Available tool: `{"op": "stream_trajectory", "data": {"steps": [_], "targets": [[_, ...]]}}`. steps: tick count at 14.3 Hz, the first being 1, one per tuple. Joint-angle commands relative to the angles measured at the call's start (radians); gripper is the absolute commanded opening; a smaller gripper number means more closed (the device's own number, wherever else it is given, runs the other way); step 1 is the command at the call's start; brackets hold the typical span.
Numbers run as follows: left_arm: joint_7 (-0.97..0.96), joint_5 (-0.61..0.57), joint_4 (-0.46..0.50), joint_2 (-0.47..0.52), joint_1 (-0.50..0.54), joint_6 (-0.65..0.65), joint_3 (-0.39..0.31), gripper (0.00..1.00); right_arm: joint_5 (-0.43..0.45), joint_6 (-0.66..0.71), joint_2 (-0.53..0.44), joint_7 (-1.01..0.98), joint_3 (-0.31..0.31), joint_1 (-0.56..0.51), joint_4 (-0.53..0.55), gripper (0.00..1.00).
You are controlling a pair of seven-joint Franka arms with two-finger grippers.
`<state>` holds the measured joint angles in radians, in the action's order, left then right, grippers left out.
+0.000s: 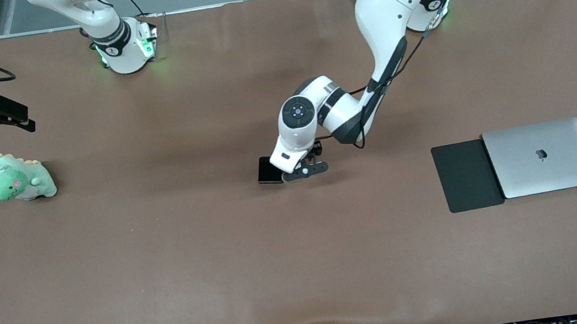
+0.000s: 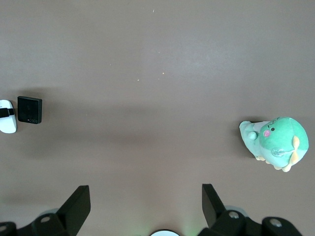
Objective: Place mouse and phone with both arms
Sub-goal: 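Lower the left gripper and close it on the white mouse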
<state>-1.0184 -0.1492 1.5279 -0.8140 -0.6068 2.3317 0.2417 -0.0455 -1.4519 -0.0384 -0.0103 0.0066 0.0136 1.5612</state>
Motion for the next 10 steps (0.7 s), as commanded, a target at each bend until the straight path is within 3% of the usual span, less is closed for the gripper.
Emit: {"op": "stream_trajectory", "data": {"steps": [1, 5, 8, 10], "targets": [[-0.042, -0.035, -0.037, -0.031, -0.028, 0.012, -0.024, 0.8, 0.001, 0.012, 0.005, -0.007, -0.005, 0.0, -0.01, 1.0], [-0.042, -0.046, -0.035, -0.033, -0.028, 0.012, -0.024, 0.72, -0.002, 0.005, 0.005, 0.003, -0.005, 0.008, -0.006, 1.0], [-0.042, -0.046, -0.034, -0.031, -0.031, 0.011, -0.024, 0.53, -0.001, 0.01, 0.005, 0.003, -0.004, 0.009, -0.003, 1.0], [-0.037, -0.064, -0.034, -0.024, -0.03, 0.002, -0.024, 0.47, -0.002, 0.005, 0.008, 0.007, -0.004, 0.014, -0.001, 1.0]]}}
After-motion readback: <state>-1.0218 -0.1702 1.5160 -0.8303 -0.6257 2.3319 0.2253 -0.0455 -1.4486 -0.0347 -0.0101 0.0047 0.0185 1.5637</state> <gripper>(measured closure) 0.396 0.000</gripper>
